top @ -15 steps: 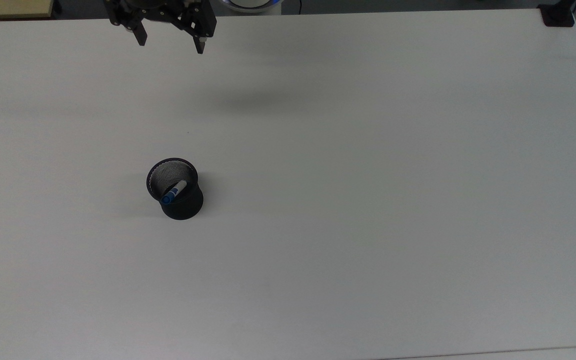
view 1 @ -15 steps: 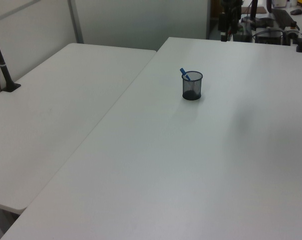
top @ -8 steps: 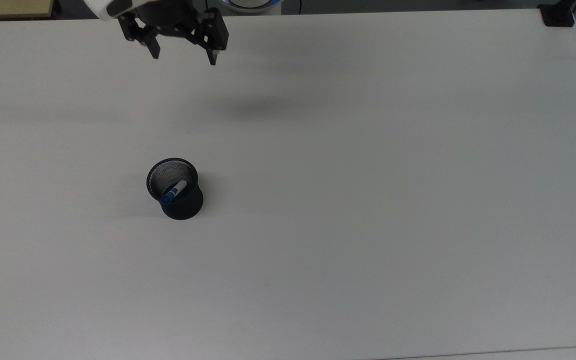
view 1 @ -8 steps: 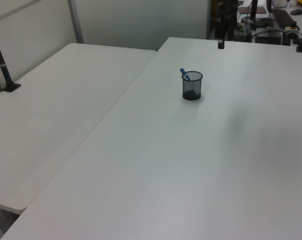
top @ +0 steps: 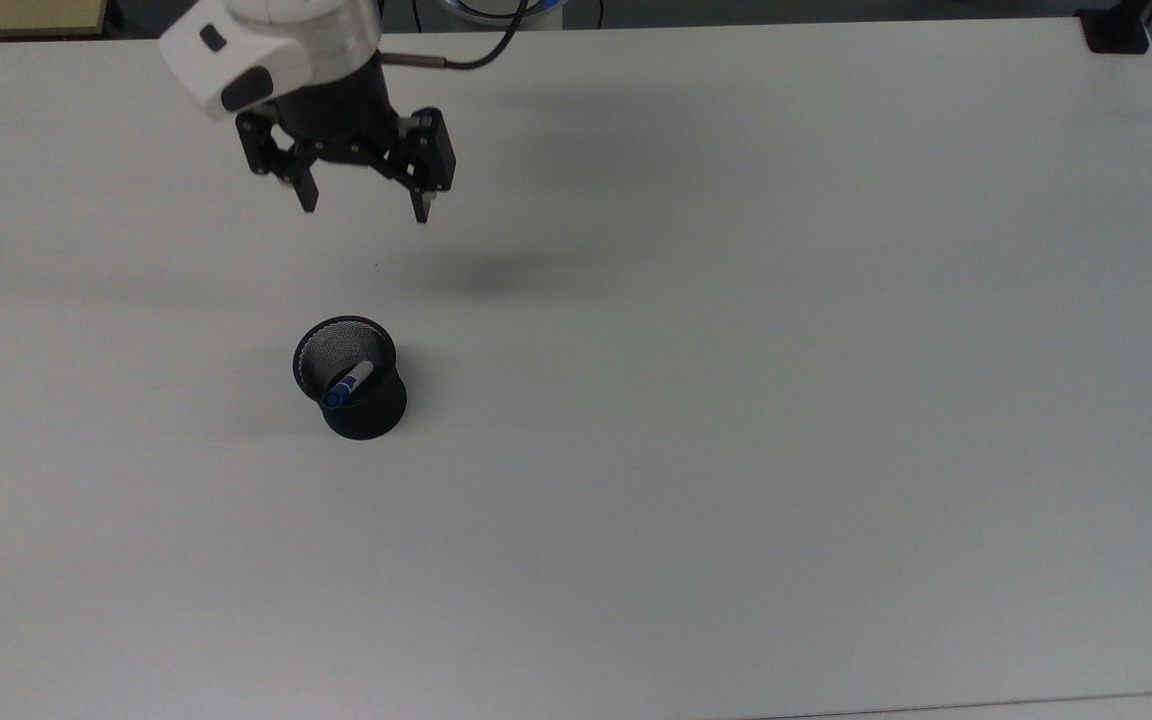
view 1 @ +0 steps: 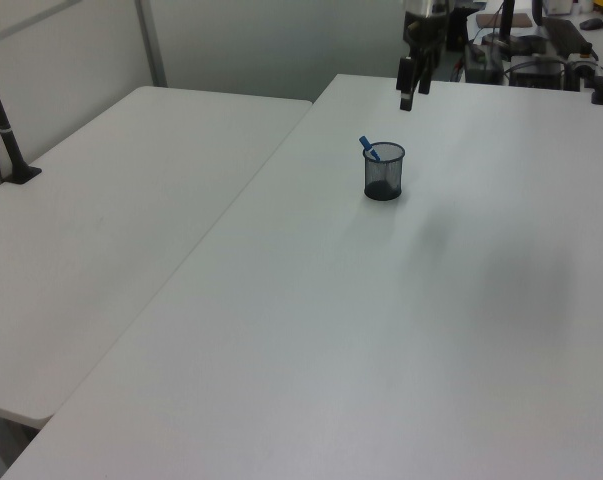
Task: Remove the marker
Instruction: 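Move the open gripper over the black mesh cup toward the blue marker, then lower the gripper onto the marker and close it around the marker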
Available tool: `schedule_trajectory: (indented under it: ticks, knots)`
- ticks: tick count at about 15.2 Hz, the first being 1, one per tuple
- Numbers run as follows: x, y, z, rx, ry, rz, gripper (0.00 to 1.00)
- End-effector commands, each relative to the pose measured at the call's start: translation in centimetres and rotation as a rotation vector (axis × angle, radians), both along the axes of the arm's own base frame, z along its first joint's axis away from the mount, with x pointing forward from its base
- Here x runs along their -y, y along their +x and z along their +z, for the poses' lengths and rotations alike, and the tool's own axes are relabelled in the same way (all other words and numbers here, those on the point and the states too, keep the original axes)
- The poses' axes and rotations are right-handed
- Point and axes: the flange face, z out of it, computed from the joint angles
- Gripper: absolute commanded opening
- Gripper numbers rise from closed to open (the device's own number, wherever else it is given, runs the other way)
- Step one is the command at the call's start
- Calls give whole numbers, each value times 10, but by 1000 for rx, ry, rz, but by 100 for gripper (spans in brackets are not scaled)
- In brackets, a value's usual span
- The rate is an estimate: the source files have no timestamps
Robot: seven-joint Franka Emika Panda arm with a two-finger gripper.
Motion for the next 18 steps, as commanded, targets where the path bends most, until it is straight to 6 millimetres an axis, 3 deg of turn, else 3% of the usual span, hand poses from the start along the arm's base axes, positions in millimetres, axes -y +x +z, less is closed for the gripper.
schedule_trajectory:
  ticks: [1, 4, 9, 14, 18]
  knots:
    - [26, 22, -27, 56, -13, 57, 84]
    - [39, 44, -54, 99, -39, 46, 84]
    - [53, 71, -71, 117, -62, 40, 76]
    - [41, 86, -94, 171, -73, 46, 66]
    - [26, 89, -99, 170, -69, 51, 59]
